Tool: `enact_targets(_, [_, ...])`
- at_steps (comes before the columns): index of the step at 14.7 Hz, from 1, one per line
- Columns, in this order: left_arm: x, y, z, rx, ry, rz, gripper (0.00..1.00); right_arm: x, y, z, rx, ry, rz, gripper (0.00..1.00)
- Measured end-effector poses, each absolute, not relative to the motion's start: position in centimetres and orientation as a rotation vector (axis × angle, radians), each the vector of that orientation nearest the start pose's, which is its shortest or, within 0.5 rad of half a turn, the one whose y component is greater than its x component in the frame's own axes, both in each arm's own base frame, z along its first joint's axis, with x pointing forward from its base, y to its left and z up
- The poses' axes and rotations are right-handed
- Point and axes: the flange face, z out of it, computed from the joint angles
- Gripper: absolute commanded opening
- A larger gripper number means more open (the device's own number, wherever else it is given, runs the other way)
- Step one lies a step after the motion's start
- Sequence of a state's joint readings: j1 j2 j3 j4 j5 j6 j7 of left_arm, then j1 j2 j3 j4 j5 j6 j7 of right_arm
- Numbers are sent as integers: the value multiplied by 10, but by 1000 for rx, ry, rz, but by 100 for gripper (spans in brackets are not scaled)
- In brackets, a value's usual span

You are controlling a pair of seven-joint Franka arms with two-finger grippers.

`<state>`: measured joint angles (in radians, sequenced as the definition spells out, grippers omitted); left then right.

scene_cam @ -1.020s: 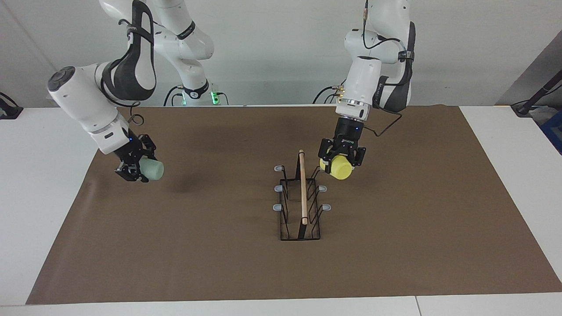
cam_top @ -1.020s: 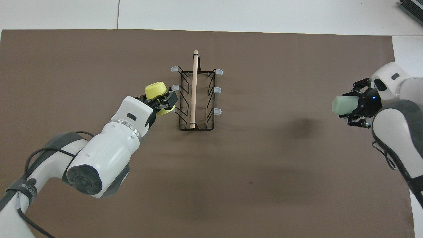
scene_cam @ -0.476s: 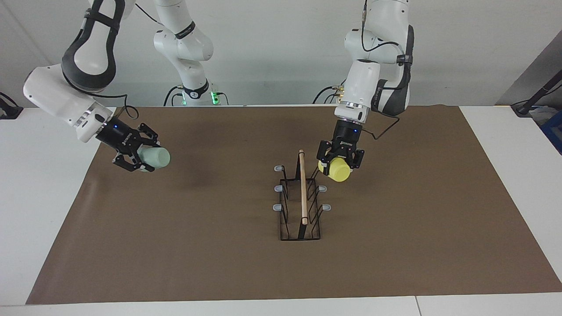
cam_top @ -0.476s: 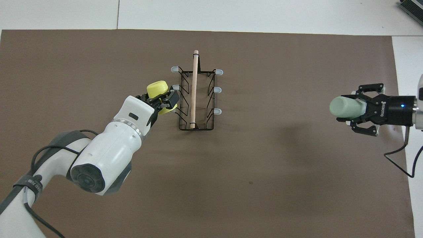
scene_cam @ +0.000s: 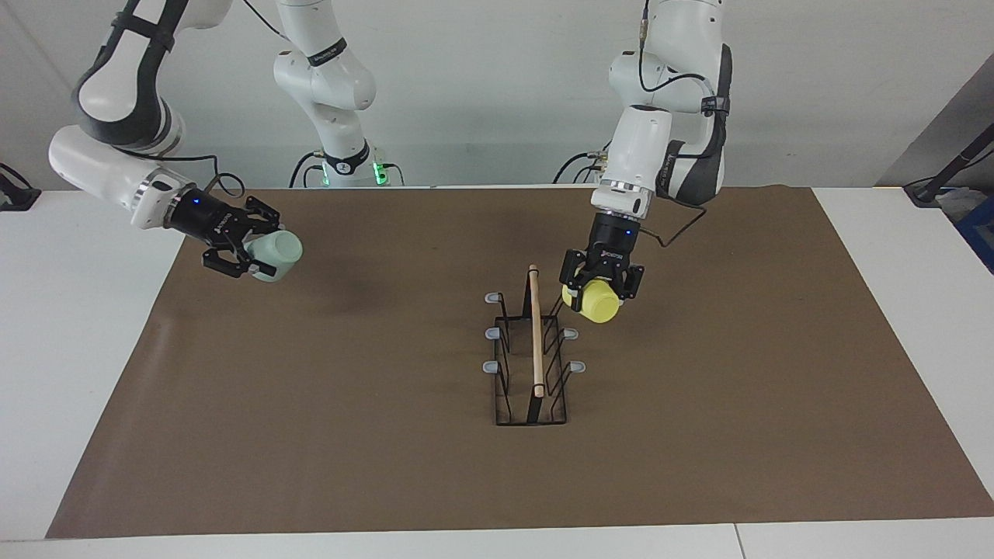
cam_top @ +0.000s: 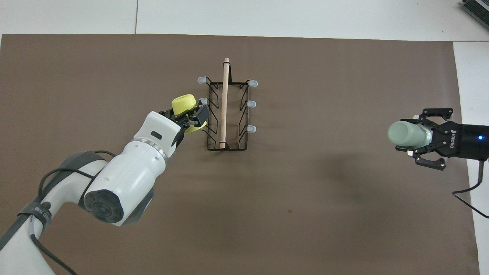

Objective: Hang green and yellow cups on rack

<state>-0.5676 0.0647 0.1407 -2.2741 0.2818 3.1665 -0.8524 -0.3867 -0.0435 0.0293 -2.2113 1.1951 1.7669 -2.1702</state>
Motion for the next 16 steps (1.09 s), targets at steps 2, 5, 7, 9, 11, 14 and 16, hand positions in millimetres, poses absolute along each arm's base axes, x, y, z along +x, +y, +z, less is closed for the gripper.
enact_targets(2, [509, -263, 424, -3283, -219, -1250, 0, 501, -75, 406, -1709, -1304, -1214, 32])
enact_targets(5, [508, -265, 420, -3285, -213, -1233, 0, 506, -26, 386, -1604, -1206, -1322, 32])
enact_targets(7, [507, -268, 418, -3288, -205, -1225, 0, 509, 12, 367, -1581, -1132, -1366, 32])
enact_targets(9, [503, -275, 415, -3304, -219, -1207, 0, 510, 52, 360, -1574, -1038, -1406, 32])
enact_targets(11, [499, -281, 412, -3313, -239, -1171, 0, 507, 96, 355, -1578, -951, -1446, 32])
enact_targets(14, [495, -285, 405, -3302, -245, -1067, 0, 495, 157, 352, -1578, -850, -1477, 32])
enact_targets(16, [494, -284, 406, -3289, -253, -1017, 0, 486, 187, 350, -1576, -794, -1509, 32])
